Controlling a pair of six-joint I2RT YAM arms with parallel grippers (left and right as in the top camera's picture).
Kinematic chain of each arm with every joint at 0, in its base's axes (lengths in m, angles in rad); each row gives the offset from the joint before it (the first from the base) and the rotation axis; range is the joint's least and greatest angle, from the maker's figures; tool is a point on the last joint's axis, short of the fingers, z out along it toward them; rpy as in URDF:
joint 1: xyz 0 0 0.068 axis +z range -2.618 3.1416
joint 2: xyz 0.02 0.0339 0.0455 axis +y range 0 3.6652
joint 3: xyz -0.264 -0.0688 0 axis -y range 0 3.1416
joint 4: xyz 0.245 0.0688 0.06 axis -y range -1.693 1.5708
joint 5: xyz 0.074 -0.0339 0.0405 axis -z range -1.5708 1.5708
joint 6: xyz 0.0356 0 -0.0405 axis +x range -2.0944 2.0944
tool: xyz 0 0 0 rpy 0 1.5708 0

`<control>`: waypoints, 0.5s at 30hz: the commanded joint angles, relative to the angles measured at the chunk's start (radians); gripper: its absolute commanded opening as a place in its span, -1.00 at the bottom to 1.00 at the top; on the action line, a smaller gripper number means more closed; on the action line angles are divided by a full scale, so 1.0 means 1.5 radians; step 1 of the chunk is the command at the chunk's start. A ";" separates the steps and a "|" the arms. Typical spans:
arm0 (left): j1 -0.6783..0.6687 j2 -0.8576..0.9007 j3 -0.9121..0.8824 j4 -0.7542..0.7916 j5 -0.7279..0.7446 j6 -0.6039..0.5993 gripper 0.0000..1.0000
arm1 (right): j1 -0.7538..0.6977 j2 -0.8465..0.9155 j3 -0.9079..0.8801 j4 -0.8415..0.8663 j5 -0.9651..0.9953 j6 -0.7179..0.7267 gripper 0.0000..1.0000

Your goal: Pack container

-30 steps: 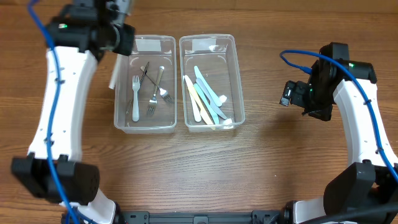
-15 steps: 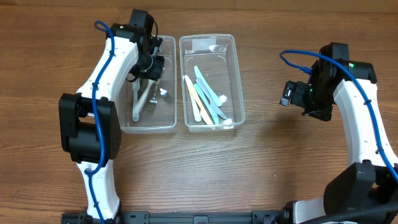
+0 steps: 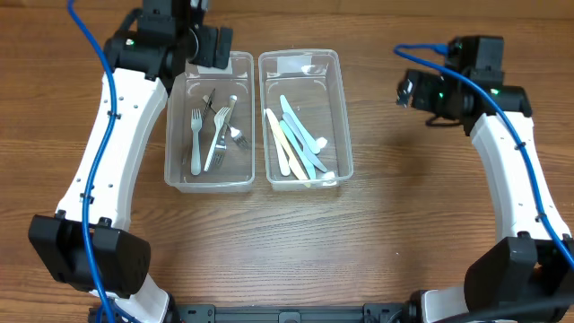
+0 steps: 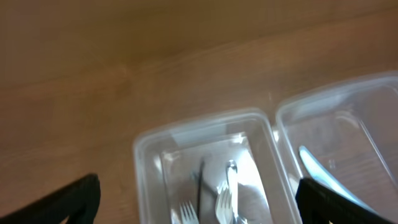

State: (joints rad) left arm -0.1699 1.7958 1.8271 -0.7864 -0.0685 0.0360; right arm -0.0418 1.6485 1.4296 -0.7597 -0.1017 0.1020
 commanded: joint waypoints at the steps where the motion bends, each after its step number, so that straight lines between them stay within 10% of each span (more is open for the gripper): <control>1: 0.025 0.010 0.004 0.102 -0.032 0.021 1.00 | 0.018 -0.008 0.015 0.126 -0.003 -0.016 1.00; 15: 0.049 -0.184 -0.125 0.081 -0.094 0.018 1.00 | 0.010 -0.228 -0.067 0.112 0.027 -0.051 1.00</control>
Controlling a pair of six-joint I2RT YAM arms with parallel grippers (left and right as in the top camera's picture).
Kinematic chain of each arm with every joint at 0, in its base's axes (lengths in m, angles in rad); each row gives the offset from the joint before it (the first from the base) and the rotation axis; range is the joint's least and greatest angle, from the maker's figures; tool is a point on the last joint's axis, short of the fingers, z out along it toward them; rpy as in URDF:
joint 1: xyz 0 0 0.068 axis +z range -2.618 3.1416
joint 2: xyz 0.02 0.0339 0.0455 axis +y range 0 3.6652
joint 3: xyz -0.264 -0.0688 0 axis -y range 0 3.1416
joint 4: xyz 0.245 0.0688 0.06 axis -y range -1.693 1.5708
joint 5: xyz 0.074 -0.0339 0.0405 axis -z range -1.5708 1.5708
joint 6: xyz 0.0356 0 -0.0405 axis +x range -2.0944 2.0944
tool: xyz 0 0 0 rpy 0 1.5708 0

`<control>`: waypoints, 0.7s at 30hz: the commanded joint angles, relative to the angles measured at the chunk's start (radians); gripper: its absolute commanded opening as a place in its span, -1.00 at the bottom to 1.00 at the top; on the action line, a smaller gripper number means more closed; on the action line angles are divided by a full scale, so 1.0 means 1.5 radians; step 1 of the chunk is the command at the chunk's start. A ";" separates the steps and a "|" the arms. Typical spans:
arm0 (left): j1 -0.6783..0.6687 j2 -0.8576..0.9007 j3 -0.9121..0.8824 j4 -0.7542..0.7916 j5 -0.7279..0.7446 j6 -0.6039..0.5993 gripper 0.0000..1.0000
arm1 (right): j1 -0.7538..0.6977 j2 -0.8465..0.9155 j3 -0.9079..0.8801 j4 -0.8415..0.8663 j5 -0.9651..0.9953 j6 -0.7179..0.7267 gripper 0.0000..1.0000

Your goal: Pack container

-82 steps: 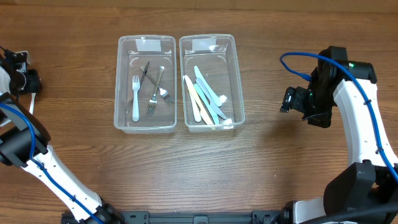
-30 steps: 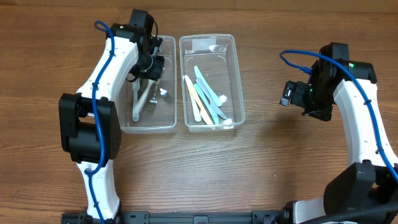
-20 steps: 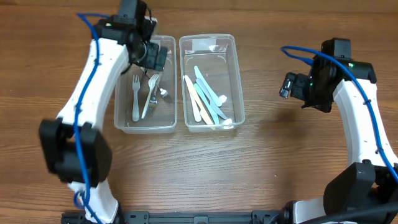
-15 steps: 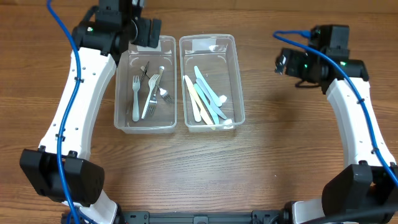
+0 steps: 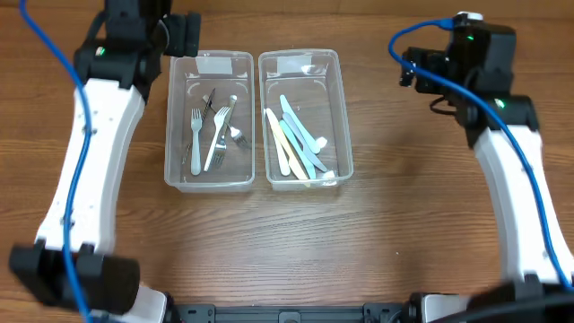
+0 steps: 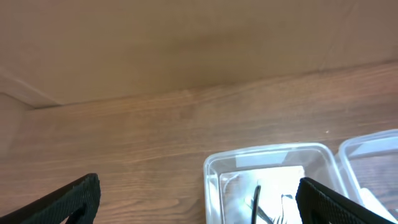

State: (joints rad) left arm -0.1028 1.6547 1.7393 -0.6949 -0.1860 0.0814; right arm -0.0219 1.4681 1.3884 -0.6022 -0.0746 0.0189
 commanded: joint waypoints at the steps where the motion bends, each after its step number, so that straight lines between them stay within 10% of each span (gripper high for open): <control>1: 0.004 -0.114 -0.096 0.033 -0.021 -0.012 1.00 | -0.004 -0.137 -0.062 0.012 0.009 0.005 1.00; 15: -0.034 -0.717 -0.624 0.151 -0.067 -0.047 1.00 | 0.154 -0.784 -0.424 -0.170 0.109 0.008 1.00; 21: -0.033 -0.847 -0.735 0.136 -0.081 -0.047 1.00 | 0.154 -0.805 -0.424 -0.189 0.109 0.007 1.00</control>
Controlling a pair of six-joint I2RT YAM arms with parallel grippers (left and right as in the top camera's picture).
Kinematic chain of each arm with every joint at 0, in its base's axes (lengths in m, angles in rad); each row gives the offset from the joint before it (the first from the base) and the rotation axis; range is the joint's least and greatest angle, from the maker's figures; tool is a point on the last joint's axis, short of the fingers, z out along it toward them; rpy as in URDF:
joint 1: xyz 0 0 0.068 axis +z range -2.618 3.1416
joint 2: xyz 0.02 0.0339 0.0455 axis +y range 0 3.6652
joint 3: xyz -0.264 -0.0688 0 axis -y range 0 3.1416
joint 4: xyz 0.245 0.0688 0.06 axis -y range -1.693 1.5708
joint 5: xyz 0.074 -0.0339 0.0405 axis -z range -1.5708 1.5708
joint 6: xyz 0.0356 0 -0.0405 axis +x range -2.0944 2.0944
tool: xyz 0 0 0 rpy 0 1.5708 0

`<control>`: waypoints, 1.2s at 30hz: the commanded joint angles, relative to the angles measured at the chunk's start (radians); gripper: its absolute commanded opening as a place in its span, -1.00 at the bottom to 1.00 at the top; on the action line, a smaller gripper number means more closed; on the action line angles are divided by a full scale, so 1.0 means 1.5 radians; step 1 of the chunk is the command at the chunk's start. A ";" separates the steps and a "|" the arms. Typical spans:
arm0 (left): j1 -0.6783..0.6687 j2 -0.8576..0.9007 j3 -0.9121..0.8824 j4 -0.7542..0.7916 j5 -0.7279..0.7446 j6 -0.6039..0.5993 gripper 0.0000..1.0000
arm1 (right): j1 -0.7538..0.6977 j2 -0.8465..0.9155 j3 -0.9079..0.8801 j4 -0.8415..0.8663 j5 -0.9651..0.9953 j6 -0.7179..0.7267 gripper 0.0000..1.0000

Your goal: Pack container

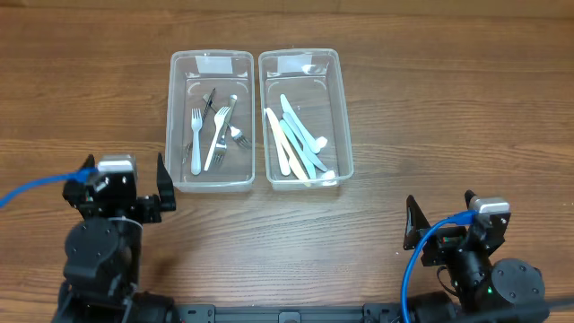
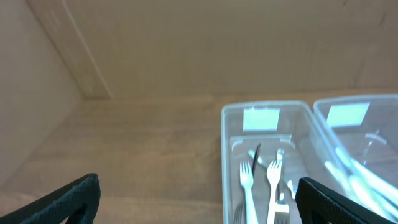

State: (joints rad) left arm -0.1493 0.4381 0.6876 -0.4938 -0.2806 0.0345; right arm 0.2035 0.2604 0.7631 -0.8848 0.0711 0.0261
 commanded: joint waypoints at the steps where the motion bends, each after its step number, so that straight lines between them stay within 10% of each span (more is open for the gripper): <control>1: -0.002 -0.039 -0.036 -0.004 -0.018 -0.016 1.00 | 0.004 0.000 -0.007 -0.001 0.012 0.003 1.00; 27: -0.002 -0.038 -0.038 -0.321 -0.017 -0.016 1.00 | -0.035 -0.136 -0.022 -0.146 -0.008 0.002 1.00; 36: -0.002 -0.038 -0.038 -0.322 -0.017 -0.016 1.00 | -0.074 -0.171 -0.262 0.242 -0.001 -0.007 1.00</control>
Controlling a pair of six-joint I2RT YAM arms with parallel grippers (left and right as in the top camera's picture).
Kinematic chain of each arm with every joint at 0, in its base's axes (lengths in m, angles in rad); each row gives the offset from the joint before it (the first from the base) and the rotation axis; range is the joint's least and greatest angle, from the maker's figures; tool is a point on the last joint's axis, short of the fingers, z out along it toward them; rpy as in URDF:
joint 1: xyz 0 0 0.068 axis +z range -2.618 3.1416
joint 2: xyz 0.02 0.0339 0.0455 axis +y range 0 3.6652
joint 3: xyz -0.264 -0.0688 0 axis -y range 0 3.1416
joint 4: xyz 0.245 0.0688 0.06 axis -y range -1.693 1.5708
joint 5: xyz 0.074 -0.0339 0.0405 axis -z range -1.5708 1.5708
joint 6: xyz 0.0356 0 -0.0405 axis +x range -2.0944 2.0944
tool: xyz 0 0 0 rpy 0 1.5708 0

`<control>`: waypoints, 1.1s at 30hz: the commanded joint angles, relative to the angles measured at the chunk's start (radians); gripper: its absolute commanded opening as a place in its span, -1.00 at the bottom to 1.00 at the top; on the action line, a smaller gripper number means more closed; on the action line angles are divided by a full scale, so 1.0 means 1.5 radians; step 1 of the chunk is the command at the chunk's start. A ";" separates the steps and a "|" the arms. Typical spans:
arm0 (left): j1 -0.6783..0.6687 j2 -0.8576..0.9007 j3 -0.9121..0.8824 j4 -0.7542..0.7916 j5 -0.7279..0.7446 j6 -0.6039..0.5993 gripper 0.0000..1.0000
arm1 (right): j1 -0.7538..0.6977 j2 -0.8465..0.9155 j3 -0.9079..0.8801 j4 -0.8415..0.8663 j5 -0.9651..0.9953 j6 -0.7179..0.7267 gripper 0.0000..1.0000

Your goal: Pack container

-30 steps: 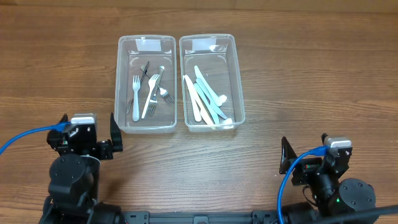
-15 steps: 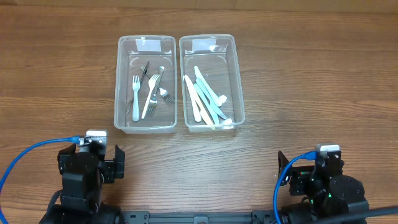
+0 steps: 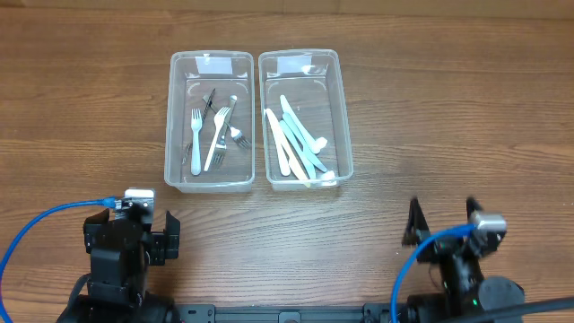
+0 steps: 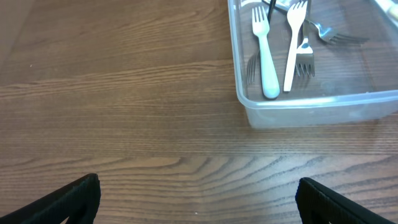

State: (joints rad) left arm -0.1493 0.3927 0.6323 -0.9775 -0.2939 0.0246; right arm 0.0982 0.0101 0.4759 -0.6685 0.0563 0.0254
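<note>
Two clear plastic containers stand side by side at the table's far middle. The left container (image 3: pixel 179 175) (image 4: pixel 311 109) holds several forks (image 3: pixel 213 136) (image 4: pixel 266 50), white and metal. The right container (image 3: pixel 343 108) holds several pale knives (image 3: pixel 296 144), blue and cream. My left gripper (image 3: pixel 133 240) (image 4: pixel 199 198) is folded back at the near left edge, open, with bare wood between its fingertips (image 4: pixel 68 199). My right gripper (image 3: pixel 441 224) sits at the near right edge, open and holding nothing.
Bare wooden tabletop (image 3: pixel 377 215) lies between the containers and both arms. A blue cable (image 3: pixel 36 229) loops from the left arm and another blue cable (image 3: pixel 408 269) from the right arm.
Both arms have drawn a little further back toward the near edge. The left wrist camera now looks down on the table and the near end of the fork container instead of along it.
The left arm was stretched over the far end of the fork container, the right arm out at the far right. Then both were raised and further outward. Then both were folded at the near edge, where they now rest. The containers' contents stayed unchanged.
</note>
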 commanded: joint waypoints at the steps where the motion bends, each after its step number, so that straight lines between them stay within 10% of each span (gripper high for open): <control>1: -0.002 -0.007 -0.001 0.001 -0.008 -0.009 1.00 | -0.004 -0.004 -0.110 0.175 0.009 -0.018 1.00; 7: -0.002 -0.007 -0.001 0.001 -0.008 -0.009 1.00 | -0.027 -0.004 -0.269 0.452 0.033 -0.023 1.00; 33: -0.002 -0.007 -0.001 0.001 -0.008 -0.009 1.00 | -0.045 -0.005 -0.312 0.395 0.022 -0.022 1.00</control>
State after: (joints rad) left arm -0.1493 0.3923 0.6323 -0.9794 -0.2966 0.0246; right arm 0.0338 0.0139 0.0181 -0.0830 0.0887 -0.0010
